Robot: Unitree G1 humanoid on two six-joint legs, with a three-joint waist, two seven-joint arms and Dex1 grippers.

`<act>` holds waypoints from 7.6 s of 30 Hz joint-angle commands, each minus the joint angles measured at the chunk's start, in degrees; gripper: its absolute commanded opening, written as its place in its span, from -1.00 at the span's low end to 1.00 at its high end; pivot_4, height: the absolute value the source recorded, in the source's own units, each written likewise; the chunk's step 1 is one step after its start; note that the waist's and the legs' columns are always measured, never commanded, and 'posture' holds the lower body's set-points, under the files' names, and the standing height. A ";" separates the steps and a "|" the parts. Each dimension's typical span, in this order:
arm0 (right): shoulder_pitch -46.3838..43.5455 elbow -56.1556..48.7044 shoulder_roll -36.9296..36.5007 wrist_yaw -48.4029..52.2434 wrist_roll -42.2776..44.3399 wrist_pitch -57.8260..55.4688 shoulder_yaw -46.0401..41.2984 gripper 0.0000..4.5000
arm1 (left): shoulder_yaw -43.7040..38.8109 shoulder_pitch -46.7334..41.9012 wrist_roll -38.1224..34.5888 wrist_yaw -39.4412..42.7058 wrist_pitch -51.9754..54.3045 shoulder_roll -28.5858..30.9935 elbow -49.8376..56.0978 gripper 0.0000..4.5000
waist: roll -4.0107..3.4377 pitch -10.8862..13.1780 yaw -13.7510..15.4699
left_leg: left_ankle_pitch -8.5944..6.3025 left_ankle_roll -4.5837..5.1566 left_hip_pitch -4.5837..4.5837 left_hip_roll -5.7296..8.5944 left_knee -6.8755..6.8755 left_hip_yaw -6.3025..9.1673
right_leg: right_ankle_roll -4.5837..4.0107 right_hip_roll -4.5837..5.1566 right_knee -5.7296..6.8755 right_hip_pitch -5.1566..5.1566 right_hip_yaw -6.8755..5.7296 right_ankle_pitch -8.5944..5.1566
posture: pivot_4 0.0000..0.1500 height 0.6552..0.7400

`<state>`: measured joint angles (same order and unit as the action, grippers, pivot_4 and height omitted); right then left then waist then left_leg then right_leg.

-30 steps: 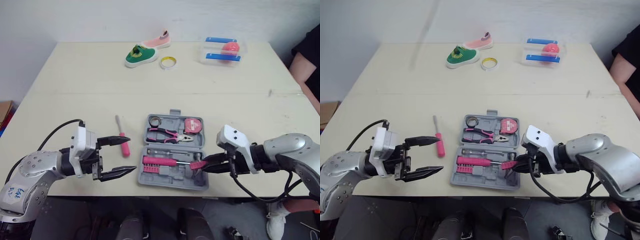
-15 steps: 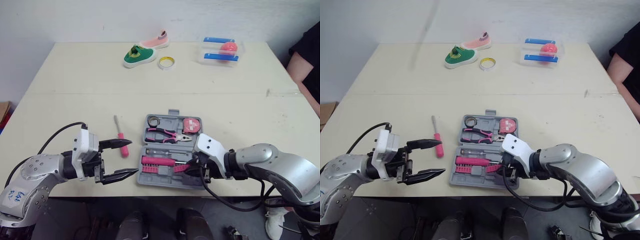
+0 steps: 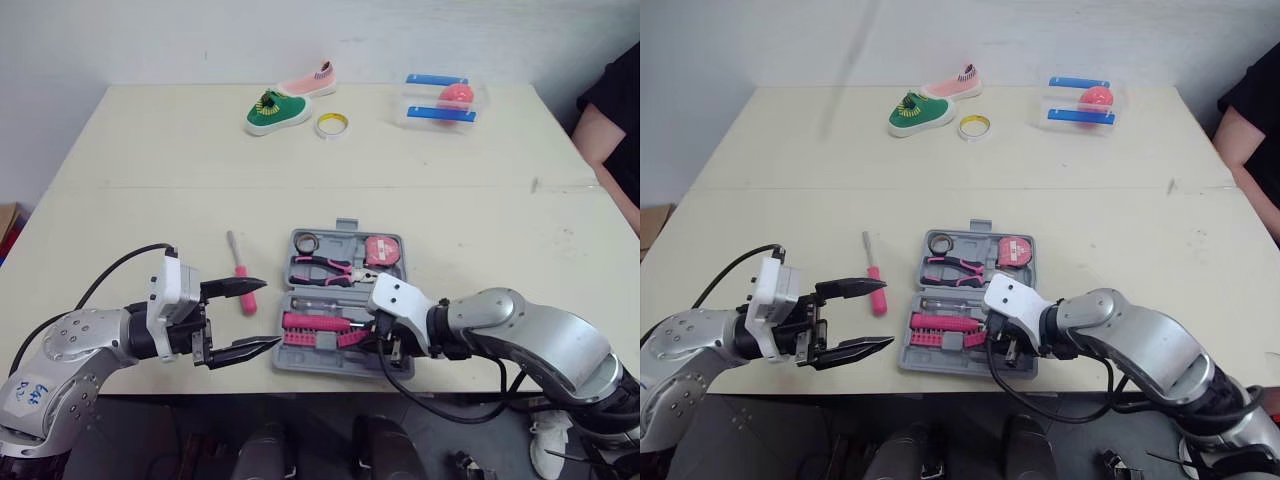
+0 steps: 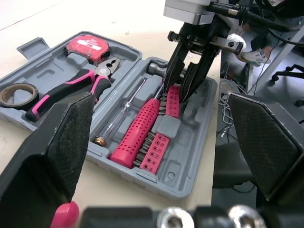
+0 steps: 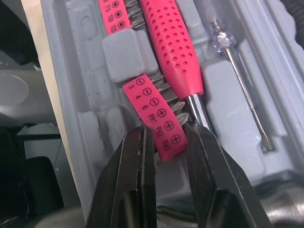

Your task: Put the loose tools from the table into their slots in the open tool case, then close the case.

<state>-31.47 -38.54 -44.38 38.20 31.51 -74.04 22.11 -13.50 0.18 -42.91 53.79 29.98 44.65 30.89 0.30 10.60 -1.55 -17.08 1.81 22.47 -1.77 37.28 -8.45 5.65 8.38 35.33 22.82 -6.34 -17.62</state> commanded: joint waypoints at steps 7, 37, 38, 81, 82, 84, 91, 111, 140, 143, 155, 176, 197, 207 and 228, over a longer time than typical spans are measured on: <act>-2.92 0.36 0.78 0.95 1.55 -2.96 2.12 -0.75 | -2.41 0.43 -2.14 -0.65 0.48 0.84 2.49 1.00 | 0.01 -0.01 -0.05 | 0.01 -0.02 -0.03 -0.02 0.00 0.00 | 0.00 0.00 0.04 0.00 0.01 0.00 | 1.00 1.00; 12.85 19.67 4.34 30.88 2.25 48.27 -15.57 0.08 | -1.43 -0.52 -0.55 -0.82 -1.65 -0.75 0.39 1.00 | 0.32 0.04 0.09 | 0.00 0.02 -0.08 -0.04 0.00 -0.06 | 0.04 -0.26 -0.07 -0.13 -0.14 0.02 | 1.00 1.00; 13.22 21.02 4.60 31.32 0.43 50.49 -14.66 -0.16 | -1.34 -0.67 -0.45 -0.80 -1.67 -0.70 0.33 1.00 | 0.32 0.04 0.10 | 0.01 0.04 -0.08 -0.03 0.05 -0.05 | 0.04 -0.24 -0.03 -0.13 -0.12 0.02 | 1.00 1.00; 19.28 30.38 8.14 26.26 -12.96 80.18 -14.35 -0.98 | -5.04 2.39 6.18 0.03 -6.90 -0.22 -5.26 1.00 | 0.61 -0.11 0.01 | 0.08 -0.52 -0.34 -0.08 -0.03 0.05 | -0.08 -0.05 0.19 -0.24 -0.03 0.04 | 1.00 1.00; 19.73 30.83 7.87 27.04 -11.36 81.08 -16.19 -0.98 | -5.82 3.06 6.72 0.26 -7.69 -0.13 -6.27 1.00 | 0.54 -0.07 -0.03 | 0.10 -0.48 -0.28 -0.06 -0.05 0.04 | -0.08 -0.03 0.19 -0.18 -0.02 0.04 | 1.00 1.00; 21.16 32.38 6.18 28.26 -8.96 81.62 -20.32 -0.98 | -8.49 4.00 8.09 0.03 -9.88 -0.11 -9.41 1.00 | 0.54 -0.06 0.07 | 0.24 -0.19 -0.25 -0.04 -0.05 0.01 | -0.08 -0.03 0.18 -0.15 0.00 0.04 | 1.00 1.00; 25.82 46.38 0.85 32.21 -7.60 87.59 -32.03 -0.98 | -17.72 8.00 11.97 -0.72 -16.87 -0.70 -21.17 1.00 | 0.54 -0.06 0.13 | 0.16 -0.03 -0.23 -0.03 -0.11 0.03 | -0.08 0.03 0.04 -0.18 -0.07 0.04 | 1.00 1.00; 24.06 76.03 -3.60 30.68 -6.97 98.44 -46.15 0.98 | -33.02 18.56 11.18 -10.76 -17.79 -5.46 -25.84 1.00 | 0.47 -0.02 -0.17 | -0.25 -0.06 -0.32 -0.07 -0.12 0.02 | -0.12 0.13 0.01 -0.19 -0.01 0.06 | 1.00 1.00; 12.88 46.00 10.44 45.05 4.77 84.58 -33.00 0.98 | 1.43 -5.84 11.19 -58.96 29.35 -20.46 6.55 1.00 | 0.45 -0.01 1.55 | 0.16 -0.41 -0.32 -0.01 0.08 0.04 | -0.04 -0.05 0.29 -0.27 0.00 0.13 | 1.00 1.00; 11.78 46.58 10.74 45.38 4.00 85.15 -32.42 0.98 | 2.98 -10.11 12.31 -60.49 31.03 -23.33 3.31 1.00 | 0.46 -0.01 1.59 | 0.17 -0.39 -0.31 0.01 0.09 0.04 | -0.05 -0.04 0.28 -0.27 -0.01 0.13 | 1.00 1.00; 11.81 44.37 11.51 43.00 3.13 84.22 -31.48 0.98 | 8.55 -13.82 18.94 -61.72 40.52 -26.51 -0.23 1.00 | 0.47 0.00 1.49 | 0.34 -0.14 -0.30 -0.01 0.04 0.02 | -0.04 -0.05 0.25 -0.25 -0.01 0.13 | 1.00 1.00; 15.29 36.99 6.55 38.89 2.93 79.89 -34.79 1.00 | 0.42 -4.96 20.47 -42.54 19.15 -19.60 5.71 -0.75 | 0.48 -0.01 1.53 | 0.17 -0.44 -0.24 -0.03 -0.06 0.01 | -0.11 -0.02 0.21 -0.12 -0.02 0.09 | 1.00 1.00; 30.01 26.91 -1.32 42.02 10.89 69.65 -39.62 1.00 | 31.11 -26.16 21.79 11.25 3.00 8.82 -1.06 -0.75 | 0.44 0.29 1.49 | 0.32 -0.16 -0.22 -0.05 -0.02 -0.03 | -0.10 -0.34 0.16 -0.15 0.04 0.12 | 1.00 1.00; 35.45 26.43 -0.23 41.18 7.62 71.89 -41.31 1.00 | 38.15 -31.12 28.66 9.33 9.21 5.09 -2.53 -0.75 | 0.52 0.34 2.19 | 0.35 -0.04 -0.12 -0.03 0.00 0.03 | -0.10 -0.16 0.10 -0.14 -0.05 0.13 | 1.00 1.00; 39.58 26.69 1.93 40.28 6.68 74.91 -41.63 1.00 | 42.09 -31.94 33.38 8.14 10.70 -0.92 -5.68 -0.75 | 0.53 0.34 2.92 | 0.37 0.05 -0.16 -0.04 0.30 0.08 | -0.05 -0.14 0.28 -0.24 -0.01 0.16 | 1.00 1.00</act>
<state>7.78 -11.03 -42.46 78.55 37.68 0.05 -18.25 28.13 -31.49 -10.69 62.51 40.42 43.96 25.38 0.83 10.94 1.37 -16.71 1.87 22.30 -1.81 37.60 -8.36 5.59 8.25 35.63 22.57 -6.35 -17.46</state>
